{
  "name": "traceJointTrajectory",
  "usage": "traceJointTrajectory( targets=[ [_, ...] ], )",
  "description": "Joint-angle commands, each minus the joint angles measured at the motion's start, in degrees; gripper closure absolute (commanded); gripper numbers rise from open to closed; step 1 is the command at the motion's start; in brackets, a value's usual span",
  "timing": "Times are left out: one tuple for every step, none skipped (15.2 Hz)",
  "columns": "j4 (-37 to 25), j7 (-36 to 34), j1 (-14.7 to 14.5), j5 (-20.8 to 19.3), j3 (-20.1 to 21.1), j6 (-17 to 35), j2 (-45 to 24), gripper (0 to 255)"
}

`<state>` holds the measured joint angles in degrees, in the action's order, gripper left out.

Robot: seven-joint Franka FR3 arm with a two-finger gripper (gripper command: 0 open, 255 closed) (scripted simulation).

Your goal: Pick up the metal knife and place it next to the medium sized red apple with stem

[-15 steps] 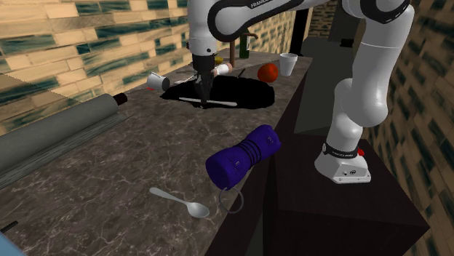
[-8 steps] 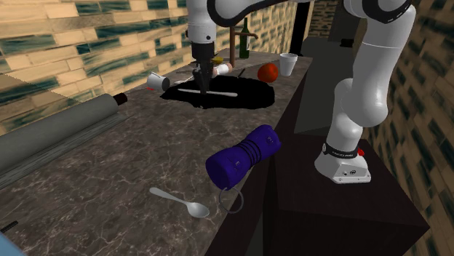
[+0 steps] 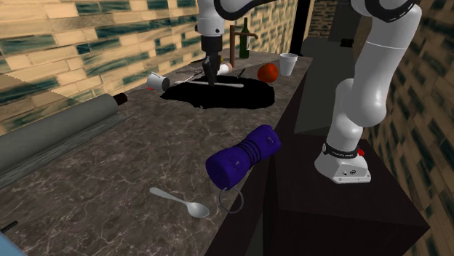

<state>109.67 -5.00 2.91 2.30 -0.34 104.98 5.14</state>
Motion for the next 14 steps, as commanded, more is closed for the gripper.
traceJointTrajectory(
  targets=[
    [1.45, 2.82, 1.28, -0.16, -1.52, -0.15, 1.5, 255],
    [1.93, 4.15, 1.89, -0.26, -2.27, -0.16, 1.96, 255],
    [2.35, 5.48, 2.5, -0.38, -3.03, -0.19, 2.35, 255],
    [2.7, 6.82, 3.11, -0.5, -3.8, -0.23, 2.7, 255],
    [2.99, 8.16, 3.72, -0.63, -4.57, -0.27, 2.98, 255],
    [3.21, 9.51, 4.33, -0.76, -5.36, -0.32, 3.21, 255],
    [3.37, 10.86, 4.94, -0.9, -6.15, -0.38, 3.38, 255],
    [3.46, 12.22, 5.54, -1.04, -6.95, -0.45, 3.5, 255],
    [3.49, 13.58, 6.16, -1.17, -7.74, -0.52, 3.56, 255],
    [3.45, 14.95, 6.76, -1.3, -8.55, -0.59, 3.56, 255],
    [3.35, 16.33, 7.36, -1.42, -9.36, -0.67, 3.5, 255],
    [3.18, 17.71, 7.97, -1.52, -10.17, -0.76, 3.38, 255],
    [2.95, 19.1, 8.57, -1.62, -10.99, -0.85, 3.2, 255],
    [2.65, 20.5, 9.17, -1.7, -11.8, -0.95, 2.97, 255]
  ],
)
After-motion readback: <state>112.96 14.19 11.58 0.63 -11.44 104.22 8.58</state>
